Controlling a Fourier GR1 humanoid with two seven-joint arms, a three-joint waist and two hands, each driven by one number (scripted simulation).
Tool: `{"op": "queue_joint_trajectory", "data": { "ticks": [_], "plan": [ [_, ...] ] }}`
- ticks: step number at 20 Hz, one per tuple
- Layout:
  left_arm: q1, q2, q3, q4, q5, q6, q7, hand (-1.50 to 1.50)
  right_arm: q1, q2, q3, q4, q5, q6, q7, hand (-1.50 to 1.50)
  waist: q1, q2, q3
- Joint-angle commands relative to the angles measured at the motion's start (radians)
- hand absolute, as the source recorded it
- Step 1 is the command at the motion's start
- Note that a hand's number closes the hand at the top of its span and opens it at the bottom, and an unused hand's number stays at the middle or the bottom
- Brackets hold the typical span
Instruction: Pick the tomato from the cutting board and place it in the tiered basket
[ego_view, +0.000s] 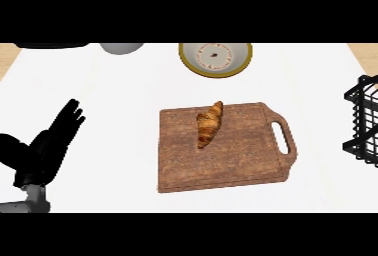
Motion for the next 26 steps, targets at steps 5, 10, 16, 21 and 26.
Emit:
{"op": "queue_joint_trajectory", "data": {
  "ticks": [5, 10, 16, 21, 26],
  "plan": [
    [-0.059, -0.02, 0.013, 0.051, -0.007, -0.023, 0.015, 0.0, -0.076, 0.079, 0.032, -0.281, -0.046, 0.014, 0.313, 1.5, 0.018, 0.003, -0.001],
    [-0.077, -0.022, 0.032, 0.081, -0.026, -0.043, -0.022, 0.0, -0.181, 0.091, 0.122, -0.3, -0.012, -0.015, 0.438, 1.5, 0.028, 0.005, -0.001],
    [-0.029, -0.073, -0.006, 0.051, -0.056, -0.031, -0.03, 0.0, -0.331, 0.053, 0.222, -0.29, 0.007, -0.008, 0.623, 1.5, 0.039, 0.006, -0.001],
    [-0.043, -0.056, 0.03, 0.039, -0.05, -0.06, -0.01, 0.0, -0.297, 0.172, 0.272, -0.284, 0.114, -0.046, 0.545, 1.5, 0.032, 0.005, 0.0],
    [-0.049, -0.08, 0.037, 0.049, -0.075, -0.043, -0.003, 0.0, -0.301, 0.248, 0.304, -0.302, 0.218, -0.137, 0.494, 1.5, 0.027, 0.004, 0.0]
  ]
}}
